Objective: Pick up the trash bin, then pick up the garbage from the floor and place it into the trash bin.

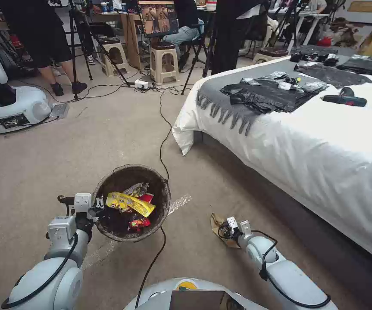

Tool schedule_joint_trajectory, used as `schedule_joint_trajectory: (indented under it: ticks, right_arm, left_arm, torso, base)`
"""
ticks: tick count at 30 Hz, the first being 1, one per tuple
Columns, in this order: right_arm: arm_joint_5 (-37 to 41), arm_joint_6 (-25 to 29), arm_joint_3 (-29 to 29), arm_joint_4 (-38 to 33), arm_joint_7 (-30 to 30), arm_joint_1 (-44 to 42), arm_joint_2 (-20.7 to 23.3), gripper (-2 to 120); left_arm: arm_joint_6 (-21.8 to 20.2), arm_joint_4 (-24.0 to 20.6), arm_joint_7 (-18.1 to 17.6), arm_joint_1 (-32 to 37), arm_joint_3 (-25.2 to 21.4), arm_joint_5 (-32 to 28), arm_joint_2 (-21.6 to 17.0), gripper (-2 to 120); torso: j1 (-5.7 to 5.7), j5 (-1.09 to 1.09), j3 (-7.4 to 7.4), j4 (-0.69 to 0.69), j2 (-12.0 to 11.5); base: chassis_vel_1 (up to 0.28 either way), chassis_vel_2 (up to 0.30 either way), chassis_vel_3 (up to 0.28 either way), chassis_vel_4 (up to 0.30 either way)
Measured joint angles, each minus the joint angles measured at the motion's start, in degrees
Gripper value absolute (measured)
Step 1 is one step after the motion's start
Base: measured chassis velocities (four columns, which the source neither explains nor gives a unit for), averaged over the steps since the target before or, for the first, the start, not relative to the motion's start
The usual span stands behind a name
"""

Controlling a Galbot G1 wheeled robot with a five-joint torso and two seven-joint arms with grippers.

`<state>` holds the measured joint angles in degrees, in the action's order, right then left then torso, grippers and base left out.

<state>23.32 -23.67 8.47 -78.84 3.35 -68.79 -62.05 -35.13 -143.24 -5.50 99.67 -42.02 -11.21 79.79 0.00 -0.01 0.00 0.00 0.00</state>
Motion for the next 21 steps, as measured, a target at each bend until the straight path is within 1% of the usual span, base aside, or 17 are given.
schedule_joint_trajectory:
  ticks: [2, 3, 4, 6, 9, 12, 13, 15, 16, 17, 18, 20, 21]
  right_arm:
    - [-0.01, 0.21, 0.19, 0.00, -0.14, 0.00, -0.04, 3]
    - [-0.01, 0.21, 0.19, 0.00, -0.14, 0.00, -0.04, 3]
    - [-0.01, 0.27, 0.26, -0.14, -0.13, -0.04, -0.03, 0]
    - [-0.01, 0.37, 0.68, -0.93, -0.19, -0.22, 0.13, 0]
    - [-0.01, 0.53, 1.50, -2.52, -0.39, -0.43, 0.46, 0]
    - [1.11, 0.37, 4.04, -9.25, -0.91, -1.73, 1.90, 0]
    - [1.11, 0.37, 4.04, -9.25, -0.91, -1.73, 1.90, 0]
    - [1.63, 0.34, 5.39, -12.87, -0.89, -2.43, 2.71, 0]
    - [1.94, 0.34, 6.61, -16.12, -0.87, -2.99, 3.33, 0]
    - [1.94, 0.34, 6.61, -16.12, -0.87, -2.99, 3.33, 0]
    - [2.13, 0.31, 7.23, -17.76, -0.85, -3.27, 3.65, 0]
    - [3.85, -0.46, 10.16, -25.15, -0.79, -4.27, 5.00, 0]
    - [4.30, -0.79, 10.82, -26.73, -0.79, -4.45, 5.28, 0]
  left_arm:
    - [0.00, 0.00, 0.02, -0.15, 0.01, -0.04, -0.15, 3]
    - [0.00, 0.00, 0.02, -0.15, 0.01, -0.04, -0.15, 3]
    - [0.00, 0.00, 0.02, -0.19, 0.01, -0.05, -0.19, 3]
    - [0.00, 0.00, 0.02, -0.26, 0.00, -0.08, -0.23, 3]
    - [0.00, 0.00, 0.03, -0.27, 0.00, -0.09, -0.19, 3]
    - [0.00, 0.00, 0.04, -0.33, 0.03, -0.14, -0.17, 3]
    - [0.00, 0.00, 0.04, -0.33, 0.03, -0.14, -0.17, 3]
    - [0.00, 0.00, 0.03, -0.39, 0.03, -0.19, -0.22, 3]
    - [0.00, 0.00, 0.04, -0.43, 0.03, -0.24, -0.27, 3]
    - [0.00, 0.00, 0.04, -0.43, 0.03, -0.24, -0.27, 3]
    - [-0.01, 0.00, 0.05, -0.43, 0.04, -0.26, -0.30, 3]
    - [-0.04, 0.00, 0.05, -0.48, 0.02, -0.38, -0.49, 3]
    - [-0.05, 0.00, 0.06, -0.51, 0.01, -0.44, -0.53, 3]
  torso:
    - [0.00, 0.02, 0.00, 0.00, 0.00]
    - [0.00, 0.02, 0.00, 0.00, 0.00]
    - [0.00, 0.02, 0.00, 0.01, 0.00]
    - [0.00, 0.06, 0.01, 0.02, 0.00]
    - [0.00, 0.06, 0.01, 0.02, 0.00]
    - [0.00, 0.04, 0.01, 0.00, 0.00]
    - [0.00, 0.04, 0.01, 0.00, 0.00]
    - [0.00, 0.02, 0.01, 0.00, 0.00]
    - [0.00, 0.01, 0.01, 0.00, 0.00]
    - [0.00, 0.01, 0.01, 0.00, 0.00]
    - [0.00, 0.02, 0.01, 0.00, 0.00]
    - [0.00, 0.01, 0.00, 0.00, 0.00]
    - [0.00, 0.01, 0.00, 0.00, 0.00]
  base:
    - [0.000, 0.000, 0.000, 0.000]
    - [0.000, 0.000, 0.000, 0.000]
    - [0.000, 0.000, 0.000, 0.000]
    - [0.000, 0.000, 0.000, 0.000]
    - [0.000, 0.000, 0.000, 0.000]
    - [0.000, 0.000, 0.000, 0.000]
    - [0.000, 0.000, 0.000, 0.000]
    - [0.000, 0.000, 0.000, 0.000]
    - [0.000, 0.000, 0.000, 0.000]
    - [0.000, 0.000, 0.000, 0.000]
    - [0.000, 0.000, 0.000, 0.000]
    - [0.000, 0.000, 0.000, 0.000]
    - [0.000, 0.000, 0.000, 0.000]
